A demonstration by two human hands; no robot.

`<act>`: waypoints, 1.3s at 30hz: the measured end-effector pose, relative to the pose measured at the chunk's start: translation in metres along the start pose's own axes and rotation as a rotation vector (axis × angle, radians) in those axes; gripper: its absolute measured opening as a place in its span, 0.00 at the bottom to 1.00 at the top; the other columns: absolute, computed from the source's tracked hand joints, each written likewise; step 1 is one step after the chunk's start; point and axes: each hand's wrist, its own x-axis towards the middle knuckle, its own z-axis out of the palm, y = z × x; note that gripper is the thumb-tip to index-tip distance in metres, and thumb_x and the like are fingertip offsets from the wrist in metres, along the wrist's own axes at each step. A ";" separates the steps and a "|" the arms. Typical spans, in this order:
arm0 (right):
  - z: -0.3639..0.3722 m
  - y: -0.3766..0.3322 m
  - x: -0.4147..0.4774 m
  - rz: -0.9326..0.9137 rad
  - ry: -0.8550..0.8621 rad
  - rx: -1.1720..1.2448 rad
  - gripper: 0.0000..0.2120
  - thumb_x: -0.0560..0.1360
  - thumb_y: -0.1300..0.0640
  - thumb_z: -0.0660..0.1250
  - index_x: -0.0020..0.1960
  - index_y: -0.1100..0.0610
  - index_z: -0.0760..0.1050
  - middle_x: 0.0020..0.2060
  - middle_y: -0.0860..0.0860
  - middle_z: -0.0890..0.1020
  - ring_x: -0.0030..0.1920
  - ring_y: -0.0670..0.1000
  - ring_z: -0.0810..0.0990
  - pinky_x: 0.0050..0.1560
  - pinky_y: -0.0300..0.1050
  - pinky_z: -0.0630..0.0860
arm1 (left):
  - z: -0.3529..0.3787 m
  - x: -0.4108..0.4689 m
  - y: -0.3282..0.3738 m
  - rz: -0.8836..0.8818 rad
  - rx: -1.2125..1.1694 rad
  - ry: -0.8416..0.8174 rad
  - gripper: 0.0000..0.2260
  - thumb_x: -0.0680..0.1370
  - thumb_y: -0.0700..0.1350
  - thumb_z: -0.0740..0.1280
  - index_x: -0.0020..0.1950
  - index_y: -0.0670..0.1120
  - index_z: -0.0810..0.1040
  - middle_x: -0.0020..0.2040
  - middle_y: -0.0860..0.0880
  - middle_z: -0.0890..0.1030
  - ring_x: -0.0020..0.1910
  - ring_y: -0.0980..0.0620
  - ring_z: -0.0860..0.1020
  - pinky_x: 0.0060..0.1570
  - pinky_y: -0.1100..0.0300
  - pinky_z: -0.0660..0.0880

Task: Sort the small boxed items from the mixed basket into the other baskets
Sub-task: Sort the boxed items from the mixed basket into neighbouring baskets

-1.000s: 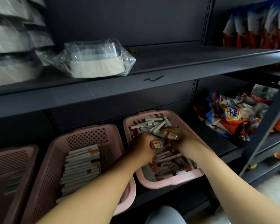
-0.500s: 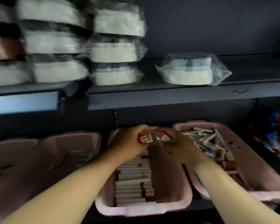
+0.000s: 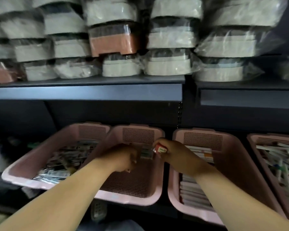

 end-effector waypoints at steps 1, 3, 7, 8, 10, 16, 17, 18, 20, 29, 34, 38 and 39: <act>0.005 -0.004 0.002 -0.018 -0.010 -0.024 0.10 0.80 0.56 0.65 0.58 0.42 0.75 0.43 0.40 0.80 0.40 0.37 0.78 0.39 0.30 0.70 | 0.004 0.001 -0.005 -0.009 0.043 -0.018 0.04 0.79 0.46 0.69 0.45 0.55 0.78 0.49 0.49 0.83 0.46 0.49 0.80 0.39 0.58 0.74; 0.012 -0.008 0.004 -0.028 -0.021 -0.053 0.10 0.81 0.54 0.64 0.58 0.41 0.75 0.41 0.40 0.79 0.38 0.37 0.77 0.35 0.29 0.68 | 0.013 0.003 -0.012 -0.036 0.110 -0.031 0.05 0.82 0.49 0.66 0.55 0.52 0.81 0.53 0.46 0.83 0.46 0.49 0.78 0.38 0.60 0.70; 0.020 -0.005 0.009 -0.002 -0.016 -0.035 0.10 0.80 0.53 0.65 0.56 0.38 0.74 0.43 0.43 0.82 0.41 0.42 0.81 0.41 0.43 0.78 | 0.019 0.006 -0.028 -0.053 0.190 -0.033 0.13 0.85 0.48 0.60 0.65 0.49 0.81 0.61 0.44 0.82 0.55 0.45 0.80 0.51 0.56 0.73; 0.020 -0.004 0.010 0.011 -0.015 -0.020 0.11 0.80 0.54 0.65 0.55 0.37 0.74 0.44 0.44 0.82 0.41 0.44 0.82 0.42 0.48 0.79 | 0.018 0.004 -0.031 -0.051 0.198 -0.046 0.13 0.85 0.48 0.60 0.66 0.51 0.81 0.63 0.45 0.82 0.56 0.45 0.80 0.53 0.57 0.72; 0.022 -0.002 0.013 0.033 -0.007 0.001 0.11 0.79 0.54 0.65 0.54 0.36 0.74 0.42 0.46 0.83 0.38 0.48 0.82 0.39 0.50 0.79 | 0.013 0.002 -0.035 -0.008 0.178 -0.078 0.15 0.84 0.47 0.62 0.67 0.57 0.81 0.67 0.51 0.80 0.61 0.46 0.79 0.57 0.61 0.70; 0.026 0.006 0.018 0.079 0.009 0.113 0.10 0.80 0.54 0.66 0.55 0.39 0.76 0.38 0.48 0.82 0.33 0.48 0.80 0.30 0.43 0.73 | 0.022 0.007 -0.038 0.107 0.309 -0.081 0.15 0.79 0.48 0.73 0.64 0.60 0.83 0.66 0.53 0.81 0.64 0.45 0.79 0.58 0.61 0.71; 0.026 0.007 0.019 0.076 0.004 0.136 0.10 0.79 0.54 0.66 0.55 0.39 0.76 0.39 0.48 0.82 0.35 0.51 0.81 0.31 0.45 0.74 | 0.023 0.009 -0.039 0.101 0.321 -0.060 0.12 0.79 0.47 0.72 0.62 0.58 0.84 0.63 0.51 0.82 0.61 0.44 0.79 0.54 0.61 0.70; 0.027 0.009 0.020 0.071 -0.001 0.154 0.10 0.79 0.55 0.66 0.55 0.39 0.76 0.39 0.49 0.83 0.37 0.53 0.82 0.33 0.46 0.74 | 0.023 0.011 -0.042 0.087 0.327 -0.034 0.10 0.80 0.47 0.71 0.60 0.55 0.84 0.61 0.49 0.83 0.58 0.44 0.80 0.51 0.60 0.69; 0.027 0.011 0.020 0.069 -0.008 0.157 0.10 0.79 0.55 0.66 0.55 0.40 0.76 0.40 0.48 0.83 0.39 0.52 0.82 0.36 0.46 0.76 | 0.021 0.014 -0.052 0.064 0.343 0.006 0.07 0.80 0.46 0.69 0.56 0.51 0.85 0.56 0.48 0.83 0.55 0.44 0.81 0.49 0.59 0.71; 0.027 0.015 0.022 0.078 -0.015 0.175 0.11 0.80 0.57 0.67 0.55 0.41 0.77 0.37 0.44 0.81 0.38 0.43 0.80 0.37 0.40 0.75 | 0.016 0.033 -0.078 0.056 0.355 0.177 0.09 0.82 0.48 0.66 0.58 0.48 0.84 0.57 0.47 0.83 0.54 0.48 0.81 0.48 0.59 0.69; 0.026 0.015 0.023 0.106 -0.018 0.225 0.12 0.80 0.58 0.66 0.55 0.40 0.77 0.40 0.50 0.83 0.42 0.56 0.83 0.35 0.45 0.77 | 0.019 0.041 -0.083 0.041 0.338 0.196 0.09 0.83 0.49 0.66 0.57 0.48 0.84 0.55 0.49 0.83 0.49 0.51 0.79 0.48 0.60 0.68; 0.026 0.017 0.024 0.093 -0.013 0.237 0.12 0.80 0.58 0.66 0.55 0.40 0.77 0.40 0.52 0.83 0.43 0.57 0.83 0.37 0.50 0.79 | 0.021 0.047 -0.084 0.026 0.290 0.225 0.09 0.83 0.50 0.65 0.57 0.49 0.83 0.55 0.50 0.83 0.47 0.54 0.78 0.47 0.62 0.68; 0.026 0.018 0.024 0.090 -0.011 0.245 0.12 0.80 0.58 0.66 0.55 0.39 0.77 0.40 0.52 0.83 0.43 0.57 0.83 0.37 0.50 0.78 | 0.022 0.048 -0.085 0.019 0.278 0.228 0.09 0.84 0.49 0.65 0.57 0.48 0.83 0.55 0.50 0.84 0.48 0.54 0.79 0.47 0.62 0.68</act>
